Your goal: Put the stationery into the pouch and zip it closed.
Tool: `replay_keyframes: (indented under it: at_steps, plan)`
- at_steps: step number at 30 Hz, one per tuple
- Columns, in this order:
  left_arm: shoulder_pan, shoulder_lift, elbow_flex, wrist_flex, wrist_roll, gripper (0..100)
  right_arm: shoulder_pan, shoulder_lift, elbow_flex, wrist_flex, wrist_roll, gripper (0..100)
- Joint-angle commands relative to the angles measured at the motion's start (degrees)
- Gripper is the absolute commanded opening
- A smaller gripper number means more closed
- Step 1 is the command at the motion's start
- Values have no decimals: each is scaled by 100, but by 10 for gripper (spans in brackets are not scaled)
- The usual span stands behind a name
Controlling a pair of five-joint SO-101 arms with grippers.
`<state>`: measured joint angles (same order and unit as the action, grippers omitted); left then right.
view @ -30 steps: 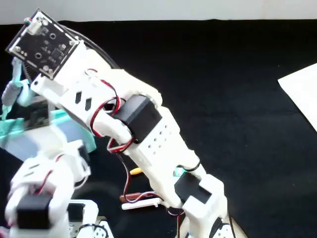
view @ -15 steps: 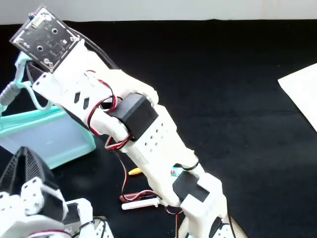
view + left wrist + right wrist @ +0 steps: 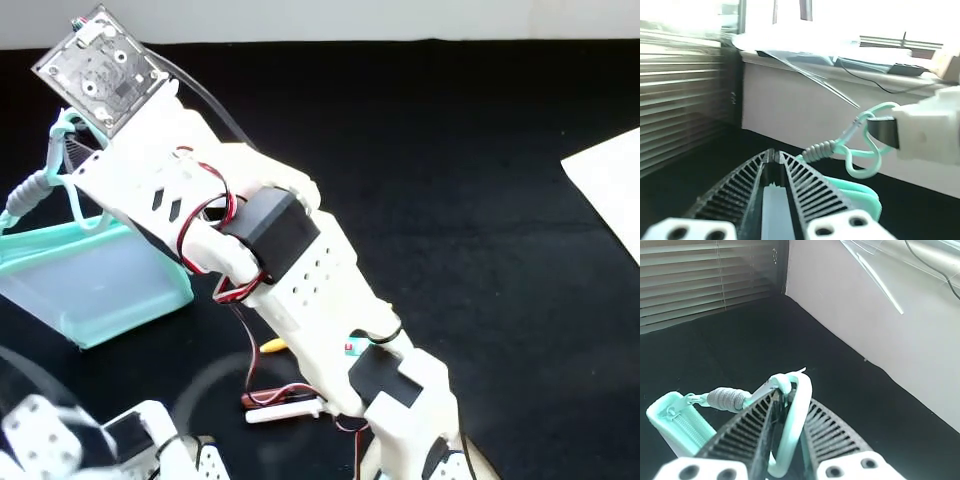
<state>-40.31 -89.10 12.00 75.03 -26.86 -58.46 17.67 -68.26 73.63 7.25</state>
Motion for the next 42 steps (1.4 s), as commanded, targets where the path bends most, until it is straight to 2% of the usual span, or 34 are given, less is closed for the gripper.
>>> replay_keyframes:
  at_steps: [1,4,8,12,18,21,25,27,33,37,42]
  plan:
    - [-963,892,-48,-774,-44,91,48,-48,-163,-4,-79,6]
    - [-1288,1771,-66,-1125,-44,105,48,-48,-163,-13,-79,6]
    - [-1288,3187,-268,-941,-62,142,48,-48,-163,-13,-79,6]
    - [-1121,4734,-1367,114,-44,190,48,-48,-136,-13,-79,6]
    - [-84,6923,-4646,2593,-35,194,48,-40,-119,-13,-79,6]
    - [13,7433,-5648,2743,114,192,48,-40,-119,-13,-79,6]
    - [92,7240,-5121,2743,97,192,75,-40,-110,-4,-79,6]
    - [13,6976,-4673,2743,-141,192,75,-31,-110,4,-79,6]
    - [-699,6018,-3574,2734,-756,192,57,-31,-110,31,-79,6]
    - [-1218,5684,-3292,2725,-1020,192,48,-40,-110,31,-79,6]
    - [-1358,5560,-3152,2734,-1037,192,48,-40,-110,31,-79,6]
